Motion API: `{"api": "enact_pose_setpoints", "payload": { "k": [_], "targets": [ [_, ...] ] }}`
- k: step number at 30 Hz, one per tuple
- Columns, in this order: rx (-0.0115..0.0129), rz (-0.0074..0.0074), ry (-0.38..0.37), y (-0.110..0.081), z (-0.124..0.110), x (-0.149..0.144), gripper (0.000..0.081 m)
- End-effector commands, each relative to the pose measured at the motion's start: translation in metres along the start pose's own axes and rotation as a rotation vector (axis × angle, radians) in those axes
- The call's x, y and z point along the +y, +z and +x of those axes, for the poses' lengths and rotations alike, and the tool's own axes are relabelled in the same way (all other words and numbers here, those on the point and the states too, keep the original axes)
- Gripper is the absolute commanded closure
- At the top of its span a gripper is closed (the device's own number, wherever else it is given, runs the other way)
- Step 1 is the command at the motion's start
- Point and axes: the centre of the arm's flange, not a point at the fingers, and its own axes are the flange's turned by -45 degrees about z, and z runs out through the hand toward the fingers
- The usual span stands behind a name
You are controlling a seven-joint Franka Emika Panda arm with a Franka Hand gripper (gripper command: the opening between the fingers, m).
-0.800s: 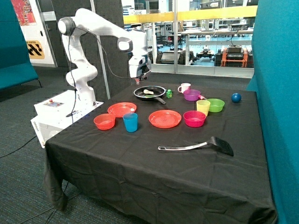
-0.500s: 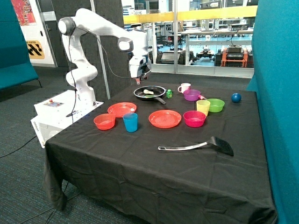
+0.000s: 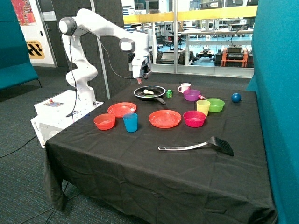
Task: Serve the vegetables in different plates
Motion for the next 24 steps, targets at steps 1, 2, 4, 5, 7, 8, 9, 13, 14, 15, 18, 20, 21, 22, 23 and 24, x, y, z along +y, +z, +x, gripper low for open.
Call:
{"api": "enact_pose_setpoints", "payload": {
  "k": [1, 2, 4, 5, 7, 8, 9, 13, 14, 15, 18, 20, 21, 22, 23, 24],
  "targets": [
    [0.014, 0.0003, -0.066, 0.014, -0.011, -0.026, 0.0594],
    [0.014, 0.0002, -0.074, 0.015, -0.011, -0.029, 0.0591],
    [0.014, 0.0001, -0.089, 0.018, -0.013, -0.035, 0.0586],
    [0.014, 0.0001, -0.095, 0.019, -0.013, -0.038, 0.0583],
    [0.014, 0.0, -0.104, 0.021, -0.014, -0.043, 0.0579],
    [0.014, 0.0, -0.111, 0.023, -0.014, -0.045, 0.0578],
    [0.014, 0.0, -0.115, 0.023, -0.015, -0.047, 0.0576],
    [0.014, -0.0002, -0.139, 0.027, -0.015, -0.056, 0.0541],
    [0.014, -0.0003, -0.144, 0.027, -0.015, -0.058, 0.0516],
    [0.014, -0.0003, -0.148, 0.028, -0.015, -0.06, 0.049],
    [0.014, -0.0004, -0.161, 0.03, -0.014, -0.065, 0.0439],
    [0.014, -0.0004, -0.17, 0.032, -0.013, -0.068, 0.0419],
    [0.014, -0.0005, -0.176, 0.033, -0.013, -0.07, 0.0405],
    [0.014, -0.0005, -0.182, 0.035, -0.012, -0.072, 0.0392],
    [0.014, -0.0006, -0.189, 0.036, -0.012, -0.075, 0.0381],
    [0.014, -0.0006, -0.191, 0.037, -0.012, -0.076, 0.0373]
  ]
}}
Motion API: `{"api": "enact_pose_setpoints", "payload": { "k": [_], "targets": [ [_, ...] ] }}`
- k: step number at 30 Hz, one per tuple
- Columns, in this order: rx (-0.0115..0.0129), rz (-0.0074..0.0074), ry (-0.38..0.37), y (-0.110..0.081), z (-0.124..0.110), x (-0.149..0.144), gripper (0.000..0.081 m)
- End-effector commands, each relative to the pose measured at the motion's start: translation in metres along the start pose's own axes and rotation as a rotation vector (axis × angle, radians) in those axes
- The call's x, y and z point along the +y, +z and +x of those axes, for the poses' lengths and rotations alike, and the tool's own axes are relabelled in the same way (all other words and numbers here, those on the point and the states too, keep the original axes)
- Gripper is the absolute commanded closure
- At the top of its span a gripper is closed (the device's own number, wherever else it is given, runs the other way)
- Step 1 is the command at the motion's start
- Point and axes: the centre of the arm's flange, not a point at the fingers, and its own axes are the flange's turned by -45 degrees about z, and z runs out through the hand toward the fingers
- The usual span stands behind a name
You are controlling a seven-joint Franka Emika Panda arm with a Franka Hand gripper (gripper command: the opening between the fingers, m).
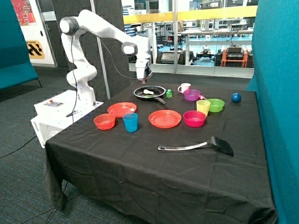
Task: Serve the vegetables in different plates
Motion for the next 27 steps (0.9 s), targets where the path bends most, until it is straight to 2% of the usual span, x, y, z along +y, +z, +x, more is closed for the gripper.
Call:
{"api": "enact_pose_setpoints", "payload": {
  "k": [1, 5, 14, 27],
  "targets": [
    [-0.0006, 0.0016, -0.067, 0.012, 0.005, -0.022, 0.0358],
    [-0.0005, 0.0016, -0.099, 0.021, 0.005, -0.034, 0.0323],
    [-0.0005, 0.0016, -0.127, 0.035, 0.003, -0.05, 0.0367],
    [-0.0005, 0.0016, -0.149, 0.053, -0.002, -0.061, 0.0391]
  ]
}}
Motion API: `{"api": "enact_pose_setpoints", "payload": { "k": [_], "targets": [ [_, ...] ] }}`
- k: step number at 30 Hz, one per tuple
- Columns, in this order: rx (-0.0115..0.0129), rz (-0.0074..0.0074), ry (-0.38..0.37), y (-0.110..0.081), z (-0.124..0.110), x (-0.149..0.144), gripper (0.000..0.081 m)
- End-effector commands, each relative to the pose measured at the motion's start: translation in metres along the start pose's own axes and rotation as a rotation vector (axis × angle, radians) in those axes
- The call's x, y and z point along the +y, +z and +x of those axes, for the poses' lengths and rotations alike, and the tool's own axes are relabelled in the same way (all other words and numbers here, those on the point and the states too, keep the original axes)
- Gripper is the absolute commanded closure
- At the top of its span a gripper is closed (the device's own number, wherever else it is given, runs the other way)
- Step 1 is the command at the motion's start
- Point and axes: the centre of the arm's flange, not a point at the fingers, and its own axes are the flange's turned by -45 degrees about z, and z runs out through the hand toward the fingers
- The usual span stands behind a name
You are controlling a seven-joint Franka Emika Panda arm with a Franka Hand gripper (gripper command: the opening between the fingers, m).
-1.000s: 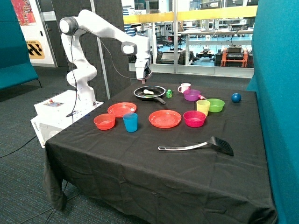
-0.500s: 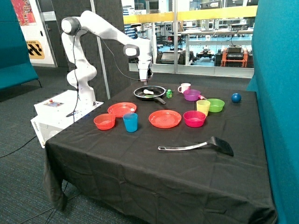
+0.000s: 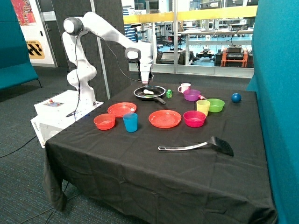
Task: Serve the vegetables in different plates
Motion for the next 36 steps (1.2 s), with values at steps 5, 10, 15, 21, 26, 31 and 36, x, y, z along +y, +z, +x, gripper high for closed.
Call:
{"api": "enact_pose_setpoints", "payload": {
  "k": [5, 10, 15, 21, 26, 31, 36],
  "targets": [
    [0.0003, 0.0006, -0.033, 0.021, -0.004, -0.015, 0.0407],
    [0.0003, 0.0006, -0.038, 0.028, -0.004, -0.017, 0.0397],
    [0.0003, 0.0006, -0.053, 0.038, -0.001, -0.019, 0.0419],
    [0.0003, 0.0006, -0.065, 0.045, 0.003, -0.022, 0.0338],
    [0.0003, 0.0006, -0.055, 0.049, 0.005, -0.021, 0.0308],
    [0.0003, 0.0006, -0.052, 0.054, 0.011, -0.018, 0.0296],
    [0.0003, 0.0006, -0.059, 0.059, 0.016, -0.018, 0.0282]
  ]
}}
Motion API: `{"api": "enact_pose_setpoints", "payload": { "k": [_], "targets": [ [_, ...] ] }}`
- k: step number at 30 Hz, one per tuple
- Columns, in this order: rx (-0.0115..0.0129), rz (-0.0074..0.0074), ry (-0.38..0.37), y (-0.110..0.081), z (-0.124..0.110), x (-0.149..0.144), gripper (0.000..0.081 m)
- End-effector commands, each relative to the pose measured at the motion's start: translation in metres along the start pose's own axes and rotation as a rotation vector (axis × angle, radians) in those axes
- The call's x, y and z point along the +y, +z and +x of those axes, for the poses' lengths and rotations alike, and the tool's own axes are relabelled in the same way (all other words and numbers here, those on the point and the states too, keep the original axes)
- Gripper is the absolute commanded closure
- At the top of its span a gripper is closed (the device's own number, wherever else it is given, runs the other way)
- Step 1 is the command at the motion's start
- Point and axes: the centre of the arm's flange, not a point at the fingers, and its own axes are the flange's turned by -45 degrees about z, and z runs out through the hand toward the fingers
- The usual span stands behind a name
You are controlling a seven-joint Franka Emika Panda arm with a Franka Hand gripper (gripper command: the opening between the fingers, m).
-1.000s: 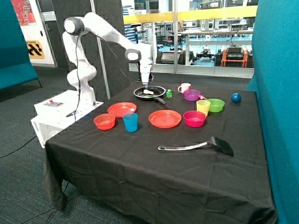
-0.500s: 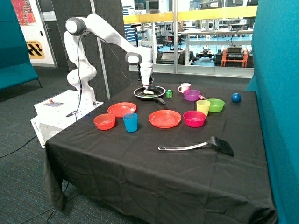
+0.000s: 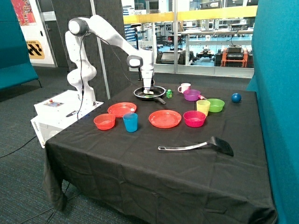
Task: Serve the vegetables in different plates
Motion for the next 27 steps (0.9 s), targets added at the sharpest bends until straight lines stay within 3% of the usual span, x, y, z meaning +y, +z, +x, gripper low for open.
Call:
{"api": "enact_pose_setpoints", "payload": {
  "k": [1, 10, 27],
  "targets": [
    [-0.006, -0.0069, -0.007, 0.011, 0.011, 0.001, 0.028],
    [-0.006, -0.0069, 0.0, 0.016, 0.017, 0.007, 0.0271],
    [-0.006, -0.007, 0.008, 0.036, 0.015, 0.003, 0.0331]
  ]
}}
